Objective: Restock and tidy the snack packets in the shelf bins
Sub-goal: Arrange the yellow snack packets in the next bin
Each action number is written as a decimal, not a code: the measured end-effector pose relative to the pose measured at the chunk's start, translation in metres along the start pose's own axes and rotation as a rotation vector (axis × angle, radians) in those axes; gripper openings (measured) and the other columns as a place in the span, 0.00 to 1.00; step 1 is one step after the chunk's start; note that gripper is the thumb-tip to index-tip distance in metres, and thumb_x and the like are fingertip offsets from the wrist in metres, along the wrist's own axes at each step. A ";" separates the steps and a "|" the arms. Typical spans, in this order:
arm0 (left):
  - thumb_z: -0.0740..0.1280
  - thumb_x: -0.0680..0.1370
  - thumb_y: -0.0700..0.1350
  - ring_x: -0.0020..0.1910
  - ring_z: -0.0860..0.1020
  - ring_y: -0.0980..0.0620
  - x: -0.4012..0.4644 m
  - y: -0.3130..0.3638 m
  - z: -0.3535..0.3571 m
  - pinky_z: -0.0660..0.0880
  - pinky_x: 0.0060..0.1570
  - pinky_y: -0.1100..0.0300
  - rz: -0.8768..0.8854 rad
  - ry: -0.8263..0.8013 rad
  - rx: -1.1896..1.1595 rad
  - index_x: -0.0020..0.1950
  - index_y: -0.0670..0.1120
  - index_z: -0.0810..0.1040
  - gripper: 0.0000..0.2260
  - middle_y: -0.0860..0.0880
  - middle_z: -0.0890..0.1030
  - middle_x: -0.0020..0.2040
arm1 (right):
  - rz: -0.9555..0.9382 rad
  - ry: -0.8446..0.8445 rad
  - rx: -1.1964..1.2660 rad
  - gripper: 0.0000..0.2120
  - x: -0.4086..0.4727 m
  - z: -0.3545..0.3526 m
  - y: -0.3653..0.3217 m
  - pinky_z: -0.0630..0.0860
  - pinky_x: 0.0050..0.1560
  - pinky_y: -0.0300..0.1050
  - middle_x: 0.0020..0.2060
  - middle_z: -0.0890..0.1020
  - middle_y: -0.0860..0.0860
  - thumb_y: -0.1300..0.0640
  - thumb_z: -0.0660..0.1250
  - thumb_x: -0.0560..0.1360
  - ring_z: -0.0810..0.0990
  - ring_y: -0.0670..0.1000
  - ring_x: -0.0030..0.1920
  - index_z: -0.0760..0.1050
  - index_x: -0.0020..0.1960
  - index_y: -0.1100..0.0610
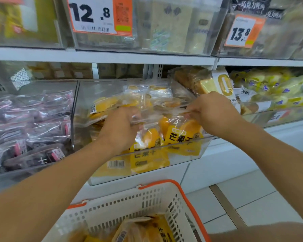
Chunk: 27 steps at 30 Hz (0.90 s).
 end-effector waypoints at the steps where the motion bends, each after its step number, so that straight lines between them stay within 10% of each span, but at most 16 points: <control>1: 0.72 0.75 0.36 0.33 0.76 0.56 0.000 0.008 -0.010 0.69 0.30 0.69 0.029 0.044 -0.007 0.36 0.48 0.76 0.11 0.50 0.79 0.35 | -0.035 0.048 0.031 0.08 -0.002 -0.004 -0.001 0.78 0.39 0.52 0.32 0.81 0.54 0.57 0.70 0.77 0.79 0.60 0.36 0.85 0.41 0.50; 7: 0.75 0.74 0.45 0.32 0.79 0.63 -0.008 0.057 -0.096 0.74 0.35 0.69 0.246 0.186 -0.011 0.42 0.50 0.79 0.06 0.57 0.81 0.36 | -0.247 0.456 0.099 0.10 -0.030 -0.069 -0.024 0.79 0.36 0.52 0.34 0.85 0.57 0.56 0.66 0.76 0.83 0.61 0.35 0.87 0.49 0.54; 10: 0.75 0.74 0.46 0.36 0.82 0.54 -0.025 0.046 -0.116 0.81 0.42 0.51 0.239 0.219 -0.053 0.43 0.51 0.80 0.05 0.54 0.82 0.37 | -0.292 0.593 0.198 0.14 -0.041 -0.104 -0.038 0.76 0.38 0.53 0.35 0.84 0.60 0.52 0.65 0.78 0.82 0.59 0.37 0.86 0.46 0.59; 17: 0.74 0.74 0.38 0.32 0.81 0.59 -0.067 0.033 -0.162 0.80 0.35 0.63 0.120 0.295 -0.298 0.39 0.52 0.77 0.11 0.51 0.83 0.33 | -0.415 0.413 0.584 0.10 -0.049 -0.088 -0.081 0.76 0.44 0.32 0.43 0.84 0.41 0.61 0.72 0.75 0.83 0.36 0.45 0.82 0.56 0.54; 21: 0.74 0.71 0.40 0.31 0.84 0.47 -0.097 0.028 -0.151 0.76 0.25 0.65 0.070 -0.134 -0.293 0.36 0.50 0.79 0.07 0.47 0.85 0.35 | -0.541 0.146 0.595 0.09 -0.065 -0.073 -0.108 0.77 0.44 0.34 0.43 0.86 0.44 0.58 0.73 0.75 0.84 0.38 0.43 0.85 0.55 0.56; 23: 0.77 0.70 0.45 0.36 0.83 0.37 -0.112 0.020 -0.138 0.81 0.33 0.50 0.096 -0.422 -0.203 0.38 0.49 0.81 0.06 0.43 0.84 0.37 | -0.606 0.104 0.566 0.09 -0.079 -0.078 -0.119 0.79 0.40 0.41 0.41 0.86 0.45 0.57 0.72 0.76 0.84 0.41 0.40 0.86 0.54 0.56; 27: 0.76 0.72 0.41 0.35 0.82 0.52 -0.136 -0.003 -0.111 0.78 0.35 0.59 0.033 -0.744 -0.126 0.37 0.47 0.81 0.06 0.47 0.84 0.36 | -0.672 0.068 0.582 0.06 -0.098 -0.103 -0.123 0.80 0.39 0.45 0.41 0.86 0.49 0.59 0.71 0.76 0.85 0.45 0.41 0.85 0.52 0.56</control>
Point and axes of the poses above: each hand's wrist, its own x-axis towards the middle knuckle, its own z-axis out of the palm, y = z × x, the point moved 7 cm from there along x, towards the middle knuckle
